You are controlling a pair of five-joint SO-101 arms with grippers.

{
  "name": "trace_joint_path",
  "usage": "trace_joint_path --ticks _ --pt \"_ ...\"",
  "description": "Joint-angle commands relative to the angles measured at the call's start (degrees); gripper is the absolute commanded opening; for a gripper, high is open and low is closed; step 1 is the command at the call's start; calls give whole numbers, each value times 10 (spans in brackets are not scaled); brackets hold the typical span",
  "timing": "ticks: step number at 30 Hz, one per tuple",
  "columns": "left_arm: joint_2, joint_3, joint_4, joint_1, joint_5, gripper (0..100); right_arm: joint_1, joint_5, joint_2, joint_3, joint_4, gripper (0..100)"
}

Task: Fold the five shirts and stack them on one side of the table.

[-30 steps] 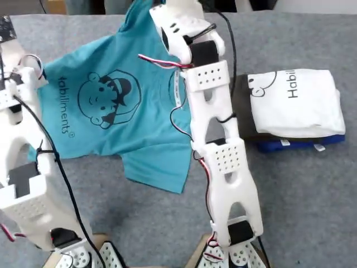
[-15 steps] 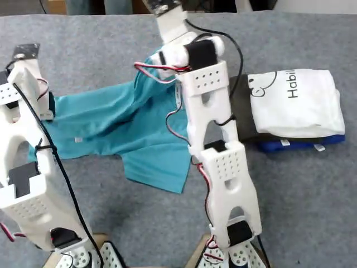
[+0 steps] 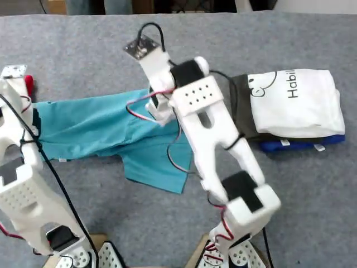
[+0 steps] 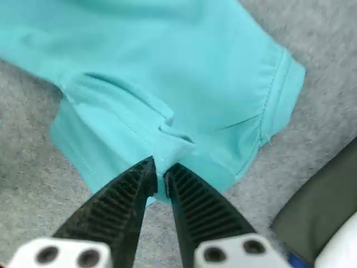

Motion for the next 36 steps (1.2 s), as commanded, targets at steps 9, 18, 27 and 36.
trace_joint_path --ticks 9,18,27,36 --pt "58 -170 18 -29 -2 29 -6 38 -182 356 -144 13" --pt "131 -196 94 -11 -6 29 -72 33 -244 516 -225 13" --pt "158 -207 134 7 -33 30 -63 34 -249 560 -259 14" --pt "153 -240 138 -18 74 170 -47 42 -271 542 -225 276"
